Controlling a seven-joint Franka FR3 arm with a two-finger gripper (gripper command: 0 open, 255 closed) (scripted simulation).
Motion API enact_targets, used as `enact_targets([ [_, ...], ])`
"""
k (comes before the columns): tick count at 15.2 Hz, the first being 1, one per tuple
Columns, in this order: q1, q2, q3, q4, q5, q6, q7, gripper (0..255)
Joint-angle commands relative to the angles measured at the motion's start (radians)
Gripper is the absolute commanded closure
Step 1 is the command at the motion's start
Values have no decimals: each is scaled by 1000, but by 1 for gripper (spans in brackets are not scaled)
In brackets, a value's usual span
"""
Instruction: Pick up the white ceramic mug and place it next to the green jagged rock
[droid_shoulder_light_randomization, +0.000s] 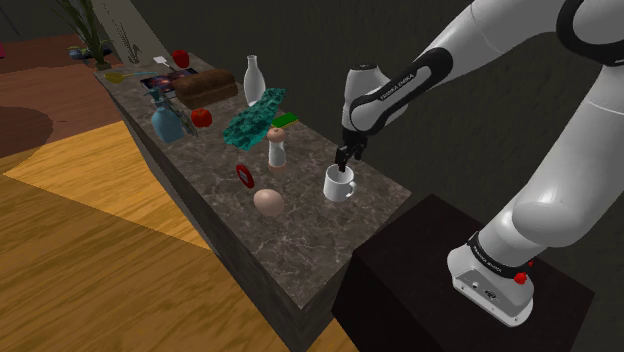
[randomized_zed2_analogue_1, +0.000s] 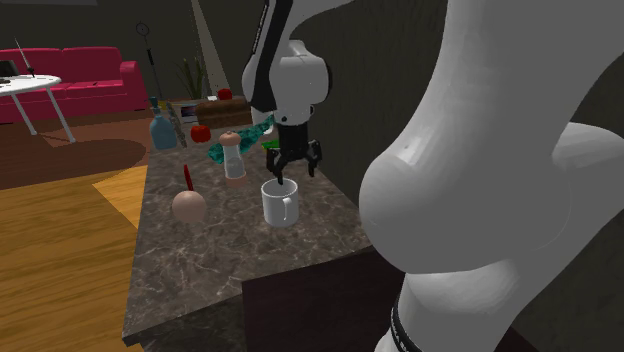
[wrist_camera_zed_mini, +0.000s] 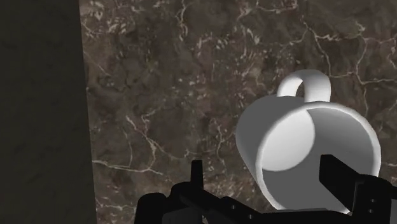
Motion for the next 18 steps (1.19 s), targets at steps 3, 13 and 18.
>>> enact_targets([
  [3,6,69,-1,18,-11,52,14,0],
  [13,10,123,-7,13,-23,111,23,0],
  [18,10,123,-7,13,-23,110,22,255],
])
